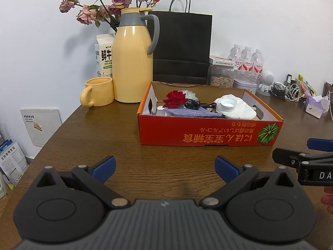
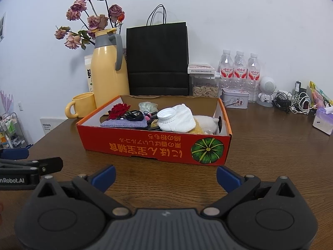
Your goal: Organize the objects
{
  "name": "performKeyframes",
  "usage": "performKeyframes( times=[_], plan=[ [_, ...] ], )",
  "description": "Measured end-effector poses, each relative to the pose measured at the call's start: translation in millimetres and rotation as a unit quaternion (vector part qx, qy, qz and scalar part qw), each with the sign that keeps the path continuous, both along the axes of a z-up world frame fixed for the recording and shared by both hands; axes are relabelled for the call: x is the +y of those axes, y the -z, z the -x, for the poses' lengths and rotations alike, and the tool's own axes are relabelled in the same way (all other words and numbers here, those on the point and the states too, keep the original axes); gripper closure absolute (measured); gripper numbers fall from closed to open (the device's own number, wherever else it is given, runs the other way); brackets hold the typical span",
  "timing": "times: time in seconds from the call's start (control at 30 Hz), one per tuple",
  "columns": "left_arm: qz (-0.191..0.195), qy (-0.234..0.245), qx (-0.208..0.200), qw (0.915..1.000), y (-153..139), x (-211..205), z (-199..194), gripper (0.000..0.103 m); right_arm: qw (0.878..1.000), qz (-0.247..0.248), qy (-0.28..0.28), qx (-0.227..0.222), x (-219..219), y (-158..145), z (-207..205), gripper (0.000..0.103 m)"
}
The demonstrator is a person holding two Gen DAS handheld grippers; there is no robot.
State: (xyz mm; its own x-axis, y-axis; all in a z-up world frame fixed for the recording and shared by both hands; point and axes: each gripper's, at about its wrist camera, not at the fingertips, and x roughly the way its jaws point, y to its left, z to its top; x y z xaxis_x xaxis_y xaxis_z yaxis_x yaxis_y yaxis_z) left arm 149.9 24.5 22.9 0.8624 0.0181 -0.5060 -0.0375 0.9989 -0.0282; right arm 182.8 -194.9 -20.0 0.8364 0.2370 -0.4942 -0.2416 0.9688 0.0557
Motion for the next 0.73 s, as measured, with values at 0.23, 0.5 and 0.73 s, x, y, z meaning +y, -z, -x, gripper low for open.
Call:
performKeyframes(
  times=[0.23, 0.5, 0.73],
  plan=[
    [0.001, 0.003, -0.002, 1.0000, 0.1, -0.6, 1.0, 0.000, 1.000, 0.000, 0.000, 0.000, 0.0, 0.1, 0.3, 0.000],
    [0.002, -0.003, -0.001, 1.0000, -0.3, -1.2, 1.2, 0.000, 1.000, 0.000, 0.000, 0.000, 0.1, 0.6, -0.3, 0.000],
    [0.007, -0.004, 0.006, 0.9999, 0.8, 1.5, 0.9, 0.000, 1.000, 0.000, 0.000, 0.000, 0.1, 0.7, -0.3, 0.000]
  ],
)
